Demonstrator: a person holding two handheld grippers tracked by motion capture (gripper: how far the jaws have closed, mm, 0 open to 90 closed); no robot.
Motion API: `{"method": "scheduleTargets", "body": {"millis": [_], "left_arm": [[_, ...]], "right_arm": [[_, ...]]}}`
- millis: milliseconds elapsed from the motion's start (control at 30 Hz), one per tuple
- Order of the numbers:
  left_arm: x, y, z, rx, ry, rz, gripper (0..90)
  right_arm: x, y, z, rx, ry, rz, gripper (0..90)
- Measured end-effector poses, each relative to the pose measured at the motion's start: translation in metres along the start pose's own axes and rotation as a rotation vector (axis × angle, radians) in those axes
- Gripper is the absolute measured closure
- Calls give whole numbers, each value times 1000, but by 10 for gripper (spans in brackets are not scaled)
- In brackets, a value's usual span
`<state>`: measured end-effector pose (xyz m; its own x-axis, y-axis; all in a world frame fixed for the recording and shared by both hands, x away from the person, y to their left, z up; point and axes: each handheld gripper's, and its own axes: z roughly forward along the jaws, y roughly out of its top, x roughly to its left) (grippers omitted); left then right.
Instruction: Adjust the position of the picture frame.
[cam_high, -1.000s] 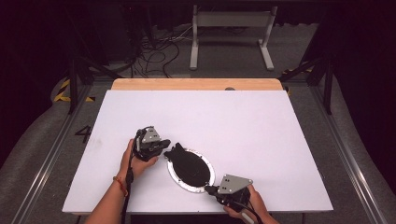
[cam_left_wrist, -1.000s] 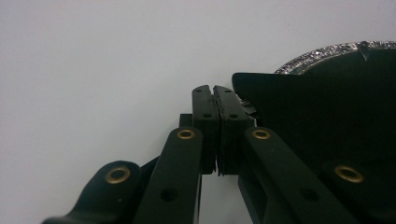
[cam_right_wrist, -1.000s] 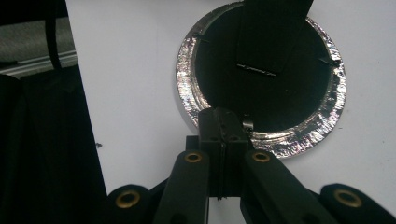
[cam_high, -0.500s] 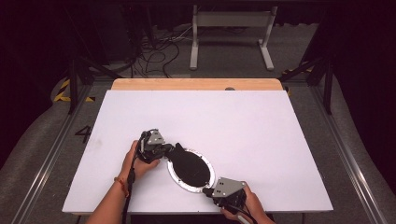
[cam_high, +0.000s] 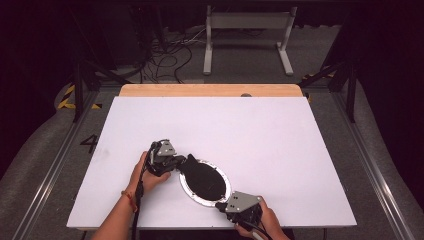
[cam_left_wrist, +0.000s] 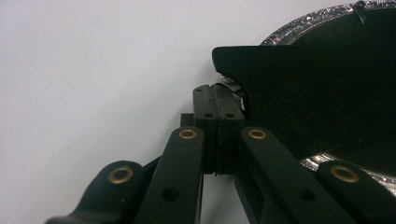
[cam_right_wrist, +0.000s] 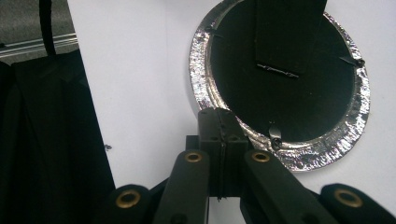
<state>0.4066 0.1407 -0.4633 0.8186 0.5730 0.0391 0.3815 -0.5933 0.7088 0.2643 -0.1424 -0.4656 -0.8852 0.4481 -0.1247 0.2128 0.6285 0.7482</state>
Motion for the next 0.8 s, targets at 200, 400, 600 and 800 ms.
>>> {"method": "scheduleTargets", "body": {"millis": [200,400,600,800], "left_arm": [[0,0,-1,4,-5,-1,900],[2,-2,-3,7,-11,2,900],[2,-4,-6,15,-17,-3,900],[1,-6,-8,21,-33,-12,900]], "right_arm": [[-1,-1,-1,4,-16,-13,900],[-5,-2,-1,4,-31,-3,900],[-11,-2,-1,11,-55,13,900],[-17,-4,-2,18,-77,27,900]]}}
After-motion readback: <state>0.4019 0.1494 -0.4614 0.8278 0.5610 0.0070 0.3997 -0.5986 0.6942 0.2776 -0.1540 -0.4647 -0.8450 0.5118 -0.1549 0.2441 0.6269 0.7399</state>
